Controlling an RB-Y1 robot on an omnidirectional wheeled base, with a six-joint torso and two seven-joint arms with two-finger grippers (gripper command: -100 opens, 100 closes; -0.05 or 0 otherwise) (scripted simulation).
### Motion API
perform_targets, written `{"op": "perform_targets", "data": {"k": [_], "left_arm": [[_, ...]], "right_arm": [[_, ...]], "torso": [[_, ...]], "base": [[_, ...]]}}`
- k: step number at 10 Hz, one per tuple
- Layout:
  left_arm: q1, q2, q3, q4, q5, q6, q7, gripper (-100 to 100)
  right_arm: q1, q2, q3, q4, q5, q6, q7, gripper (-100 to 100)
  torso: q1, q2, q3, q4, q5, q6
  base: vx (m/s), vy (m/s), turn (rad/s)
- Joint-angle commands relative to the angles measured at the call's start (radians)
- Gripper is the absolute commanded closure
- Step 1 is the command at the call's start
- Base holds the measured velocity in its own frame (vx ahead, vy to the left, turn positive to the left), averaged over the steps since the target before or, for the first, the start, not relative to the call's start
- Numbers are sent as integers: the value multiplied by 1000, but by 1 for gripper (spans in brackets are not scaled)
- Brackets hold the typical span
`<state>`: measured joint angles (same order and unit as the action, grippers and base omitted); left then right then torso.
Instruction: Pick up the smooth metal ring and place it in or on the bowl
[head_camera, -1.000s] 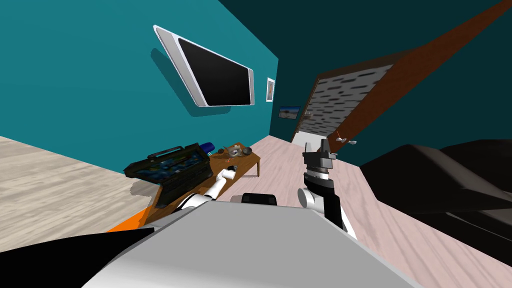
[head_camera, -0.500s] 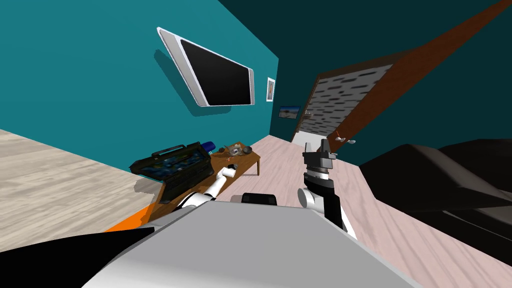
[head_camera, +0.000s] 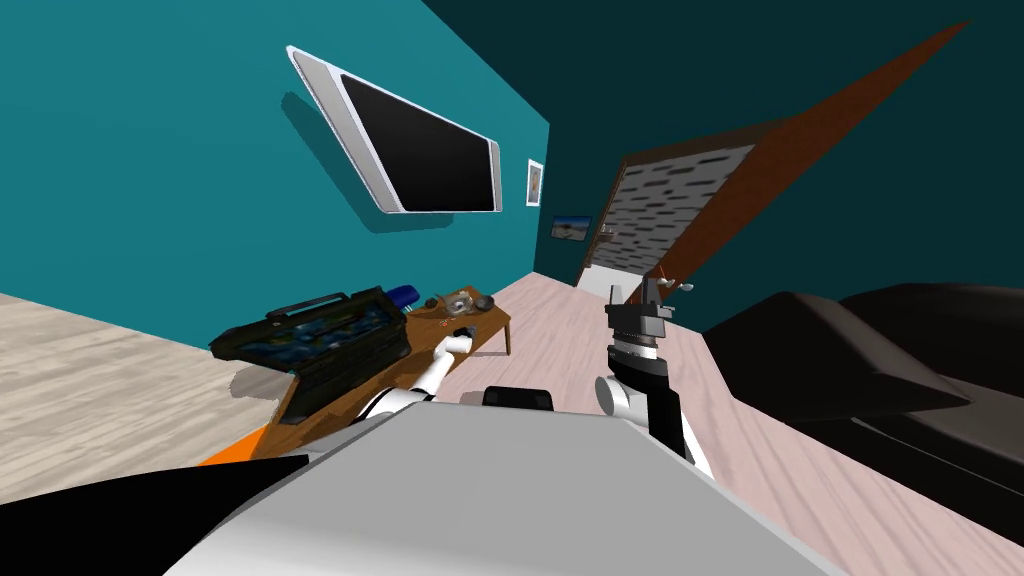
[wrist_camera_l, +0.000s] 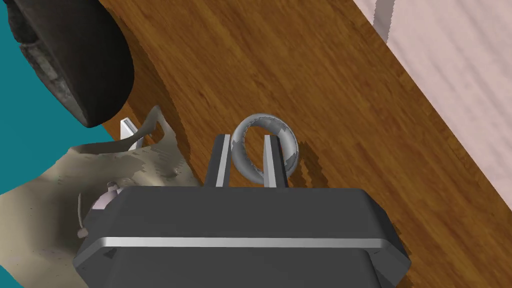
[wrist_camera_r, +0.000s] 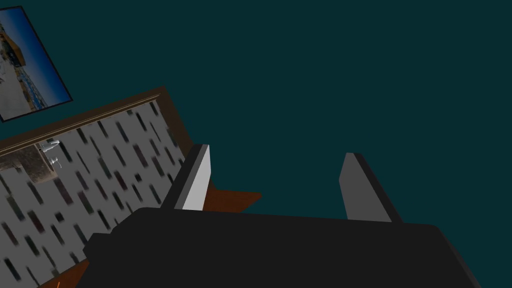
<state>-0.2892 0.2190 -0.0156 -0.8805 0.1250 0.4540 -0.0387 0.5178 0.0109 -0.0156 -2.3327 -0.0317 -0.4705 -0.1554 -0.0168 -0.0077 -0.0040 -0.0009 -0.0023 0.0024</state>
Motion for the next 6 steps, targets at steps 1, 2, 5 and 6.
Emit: {"op": "perform_targets", "data": {"k": [1,2,5,6], "left_arm": [[3,-19,33,-4,24,-38,11,100],[6,-29,55,-6,42,-61,17,100],[15,-58,123,-11,100,-133,37,100],[17,-67,146,-12,120,-158,44,100]], "right_arm": [[0,0,0,0,0,0,0,0],[0,0,0,0,0,0,0,0],[0,0,0,0,0,0,0,0],[0,0,0,0,0,0,0,0]], "torso": [[0,0,0,0,0,0],[-1,1,0,0,0,0],[1,3,2,1,0,0],[2,1,1,1,0,-1]], "base": [[86,-229,-34],[71,-191,-39],[73,-190,-41],[94,-190,-33]]}}
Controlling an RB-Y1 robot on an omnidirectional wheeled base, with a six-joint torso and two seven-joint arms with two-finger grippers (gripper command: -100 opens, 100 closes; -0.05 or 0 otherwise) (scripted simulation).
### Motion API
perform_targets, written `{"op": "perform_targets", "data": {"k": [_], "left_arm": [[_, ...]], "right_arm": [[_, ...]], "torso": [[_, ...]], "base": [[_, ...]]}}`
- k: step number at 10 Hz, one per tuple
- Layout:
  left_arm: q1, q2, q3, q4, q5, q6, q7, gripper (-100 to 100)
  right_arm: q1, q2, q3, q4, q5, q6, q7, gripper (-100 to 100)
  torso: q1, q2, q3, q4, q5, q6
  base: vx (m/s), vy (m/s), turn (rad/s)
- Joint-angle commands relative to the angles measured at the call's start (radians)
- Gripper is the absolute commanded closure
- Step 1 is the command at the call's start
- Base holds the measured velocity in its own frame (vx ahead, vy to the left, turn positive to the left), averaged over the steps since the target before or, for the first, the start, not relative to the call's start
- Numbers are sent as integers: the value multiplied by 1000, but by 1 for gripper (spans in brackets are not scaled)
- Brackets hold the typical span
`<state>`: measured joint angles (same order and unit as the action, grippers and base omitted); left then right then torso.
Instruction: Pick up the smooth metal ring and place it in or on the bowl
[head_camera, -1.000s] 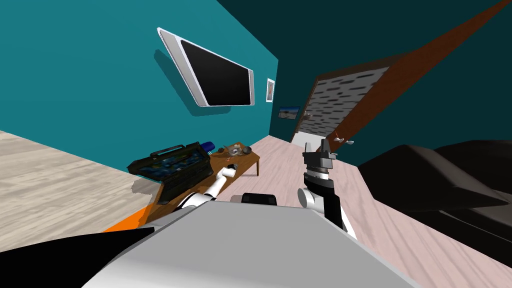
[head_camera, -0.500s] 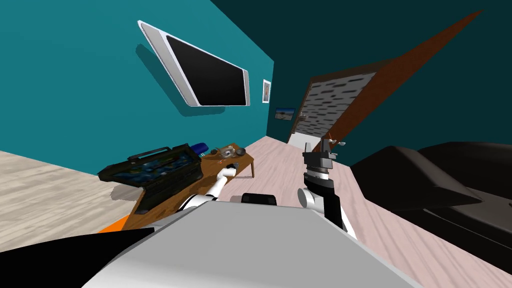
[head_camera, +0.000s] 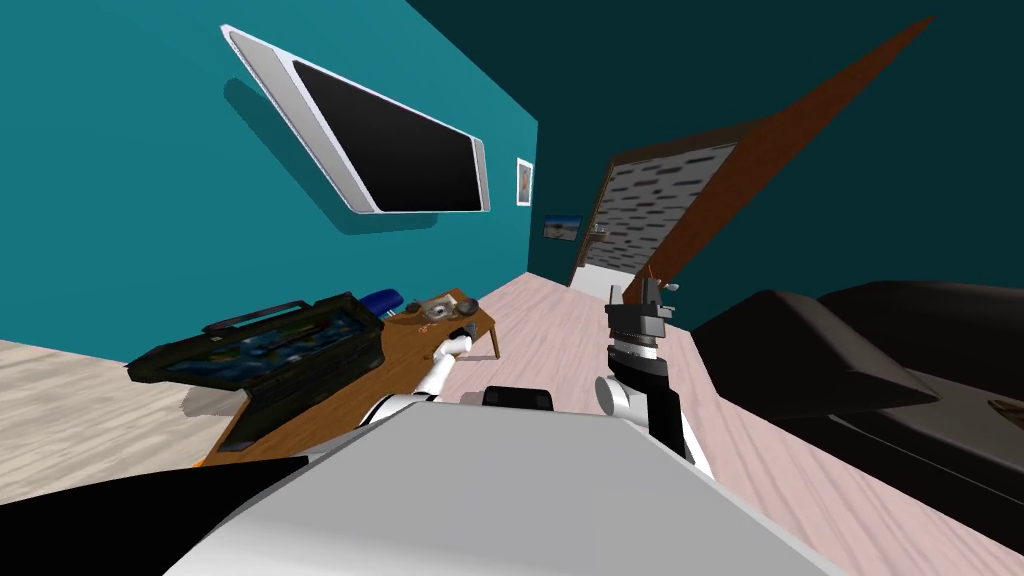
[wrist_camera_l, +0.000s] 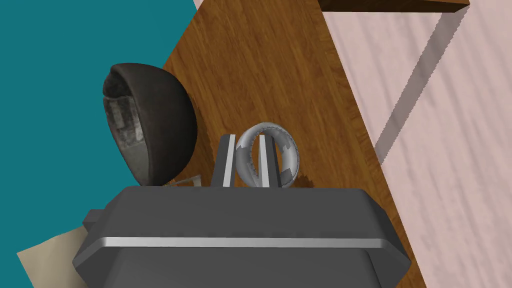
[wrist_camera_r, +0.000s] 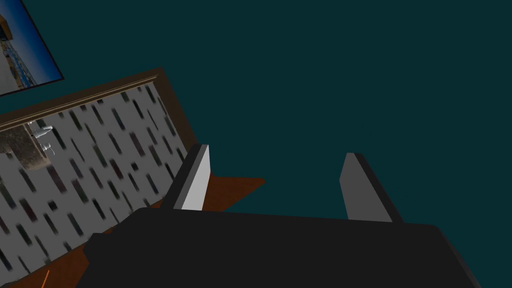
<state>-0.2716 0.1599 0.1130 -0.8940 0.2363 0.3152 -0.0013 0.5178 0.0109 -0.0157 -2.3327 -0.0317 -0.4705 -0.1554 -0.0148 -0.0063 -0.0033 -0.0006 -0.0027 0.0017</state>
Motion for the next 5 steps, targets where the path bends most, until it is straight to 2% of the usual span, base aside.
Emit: {"op": "perform_targets", "data": {"k": [1,3,5], "left_arm": [[2,-17,40,1,28,-44,13,100],[6,-31,84,-1,66,-93,28,100],[7,-42,124,-3,102,-140,43,100]], "right_arm": [[0,0,0,0,0,0,0,0],[0,0,0,0,0,0,0,0],[0,0,0,0,0,0,0,0]], "torso": [[0,0,0,0,0,0],[-1,0,0,0,0,0],[3,0,0,0,1,-1]], "base": [[76,-220,-21],[97,-185,-15],[109,-141,0]]}}
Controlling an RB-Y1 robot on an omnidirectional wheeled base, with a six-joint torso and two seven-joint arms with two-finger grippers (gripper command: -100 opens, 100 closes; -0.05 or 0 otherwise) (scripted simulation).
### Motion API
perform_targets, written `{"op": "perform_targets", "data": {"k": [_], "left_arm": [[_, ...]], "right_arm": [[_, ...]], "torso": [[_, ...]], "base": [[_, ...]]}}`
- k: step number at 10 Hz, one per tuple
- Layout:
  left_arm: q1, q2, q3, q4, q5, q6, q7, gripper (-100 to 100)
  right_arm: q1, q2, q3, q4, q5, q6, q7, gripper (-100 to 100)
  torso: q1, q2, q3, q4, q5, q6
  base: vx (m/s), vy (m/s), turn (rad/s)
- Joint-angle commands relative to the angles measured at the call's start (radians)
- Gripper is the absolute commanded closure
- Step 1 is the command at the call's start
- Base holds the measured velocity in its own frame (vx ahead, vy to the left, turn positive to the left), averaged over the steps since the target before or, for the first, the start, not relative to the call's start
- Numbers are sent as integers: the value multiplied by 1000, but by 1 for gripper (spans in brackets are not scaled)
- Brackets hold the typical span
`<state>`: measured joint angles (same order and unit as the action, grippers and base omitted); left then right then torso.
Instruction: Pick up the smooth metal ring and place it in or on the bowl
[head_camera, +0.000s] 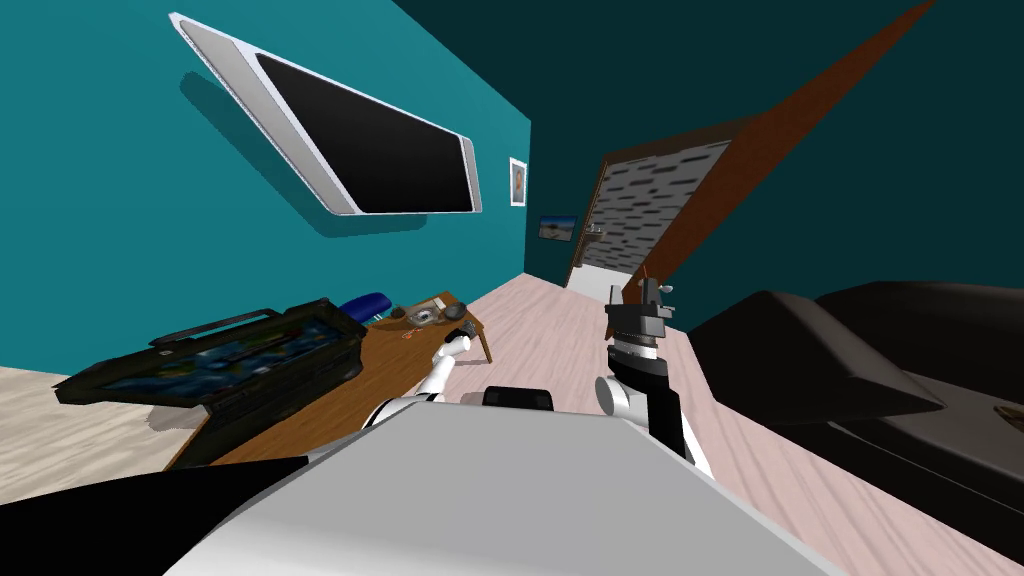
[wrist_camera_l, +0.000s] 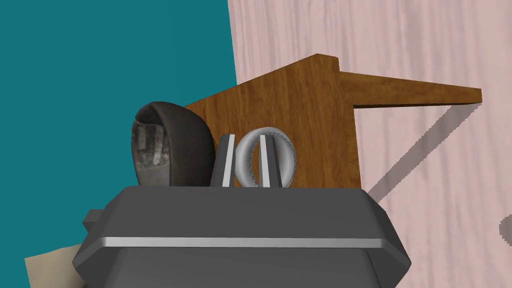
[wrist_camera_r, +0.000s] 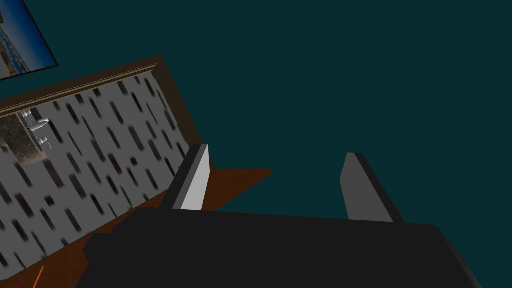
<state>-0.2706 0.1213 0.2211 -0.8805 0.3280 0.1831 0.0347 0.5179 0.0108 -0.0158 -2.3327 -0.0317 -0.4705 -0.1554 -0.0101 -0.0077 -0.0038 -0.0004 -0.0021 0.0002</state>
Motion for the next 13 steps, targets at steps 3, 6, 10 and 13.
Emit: {"op": "perform_targets", "data": {"k": [3,6,10,13], "left_arm": [[5,-12,64,-13,57,-72,32,100],[-2,-12,96,-1,98,-130,65,100],[-18,-7,123,23,147,-201,119,100],[-33,-4,134,44,180,-250,164,100]], "right_arm": [[0,0,0,0,0,0,0,0],[0,0,0,0,0,0,0,0],[0,0,0,0,0,0,0,0],[0,0,0,0,0,0,0,0]], "torso": [[2,2,1,0,1,-1],[8,3,1,0,2,-2],[13,1,1,0,3,-3],[16,1,0,0,4,-4]], "base": [[95,-125,34],[96,-49,77],[118,0,121],[125,29,157]]}}
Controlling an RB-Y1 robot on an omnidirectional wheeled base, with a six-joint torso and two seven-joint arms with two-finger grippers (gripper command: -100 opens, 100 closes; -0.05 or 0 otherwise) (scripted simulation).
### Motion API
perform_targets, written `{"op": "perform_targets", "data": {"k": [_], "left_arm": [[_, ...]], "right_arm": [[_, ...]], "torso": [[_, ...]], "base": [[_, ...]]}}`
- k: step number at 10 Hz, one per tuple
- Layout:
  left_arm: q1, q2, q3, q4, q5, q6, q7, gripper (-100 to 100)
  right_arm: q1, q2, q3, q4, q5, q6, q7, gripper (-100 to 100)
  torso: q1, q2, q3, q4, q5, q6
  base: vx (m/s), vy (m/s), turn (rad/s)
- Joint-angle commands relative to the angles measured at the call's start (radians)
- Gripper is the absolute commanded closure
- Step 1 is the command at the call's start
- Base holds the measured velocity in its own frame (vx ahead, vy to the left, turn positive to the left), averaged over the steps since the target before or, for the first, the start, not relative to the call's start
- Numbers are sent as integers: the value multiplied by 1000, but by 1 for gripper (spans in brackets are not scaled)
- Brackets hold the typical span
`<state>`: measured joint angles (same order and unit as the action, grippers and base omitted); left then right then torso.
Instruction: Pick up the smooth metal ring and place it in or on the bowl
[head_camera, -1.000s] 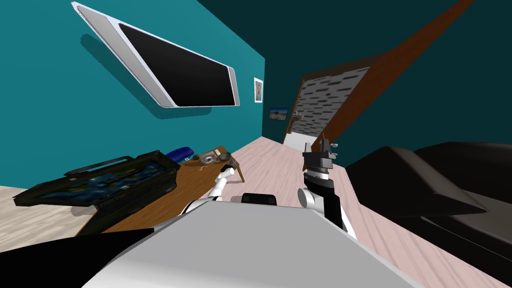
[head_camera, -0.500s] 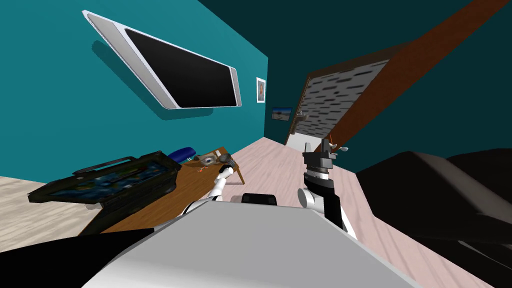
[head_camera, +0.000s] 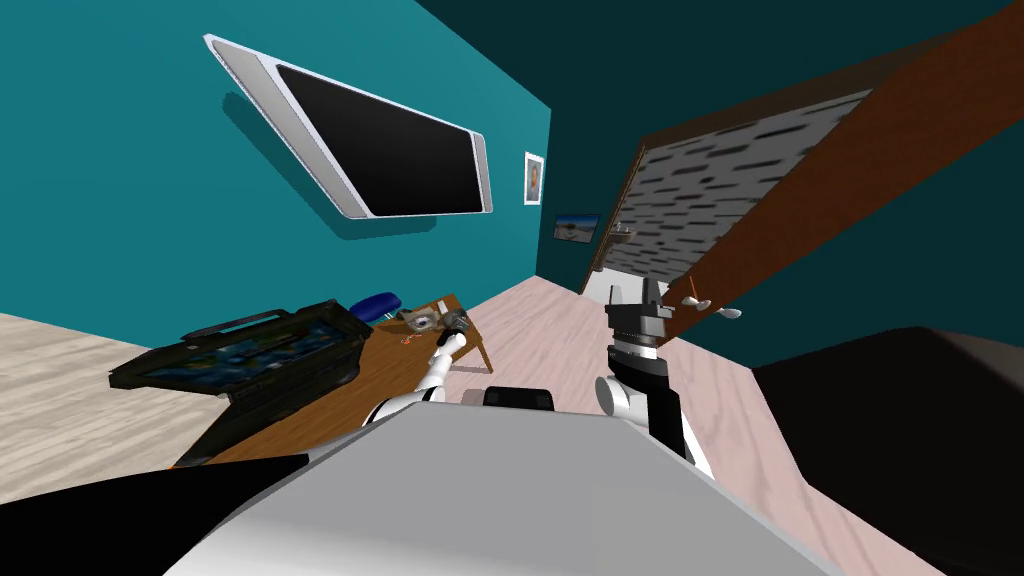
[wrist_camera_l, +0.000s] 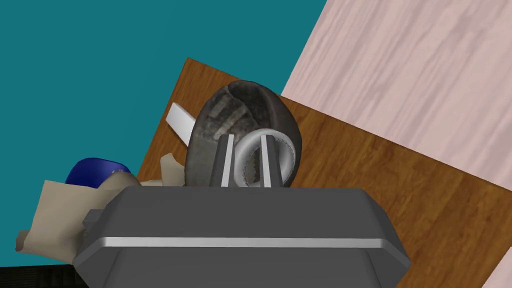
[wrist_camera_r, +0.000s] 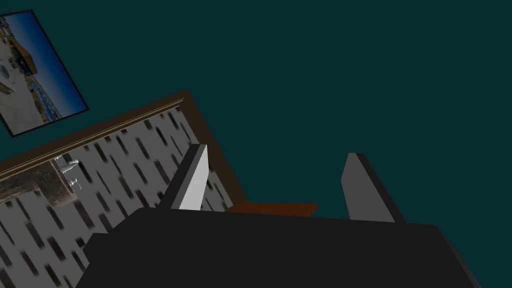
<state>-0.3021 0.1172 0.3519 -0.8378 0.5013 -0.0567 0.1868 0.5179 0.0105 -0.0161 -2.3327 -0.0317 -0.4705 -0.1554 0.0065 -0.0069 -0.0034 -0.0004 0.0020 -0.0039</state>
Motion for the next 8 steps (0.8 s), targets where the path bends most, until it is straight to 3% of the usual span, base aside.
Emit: {"op": "perform_targets", "data": {"k": [1,6,7,8], "left_arm": [[-12,1,8,15,27,-39,41,100],[-38,-2,15,56,75,-114,122,100],[-34,-1,14,50,68,-103,109,100],[-35,0,15,50,69,-107,113,-100]], "right_arm": [[0,0,0,0,0,0,0,0],[0,0,0,0,0,0,0,0],[0,0,0,0,0,0,0,0],[0,0,0,0,0,0,0,0]], "torso": [[0,0,0,0,0,0],[3,-2,-1,0,1,-1],[2,0,0,0,1,-1],[0,5,2,1,1,1]], "base": [[156,20,193],[159,49,171],[52,11,34],[12,4,-3]]}}
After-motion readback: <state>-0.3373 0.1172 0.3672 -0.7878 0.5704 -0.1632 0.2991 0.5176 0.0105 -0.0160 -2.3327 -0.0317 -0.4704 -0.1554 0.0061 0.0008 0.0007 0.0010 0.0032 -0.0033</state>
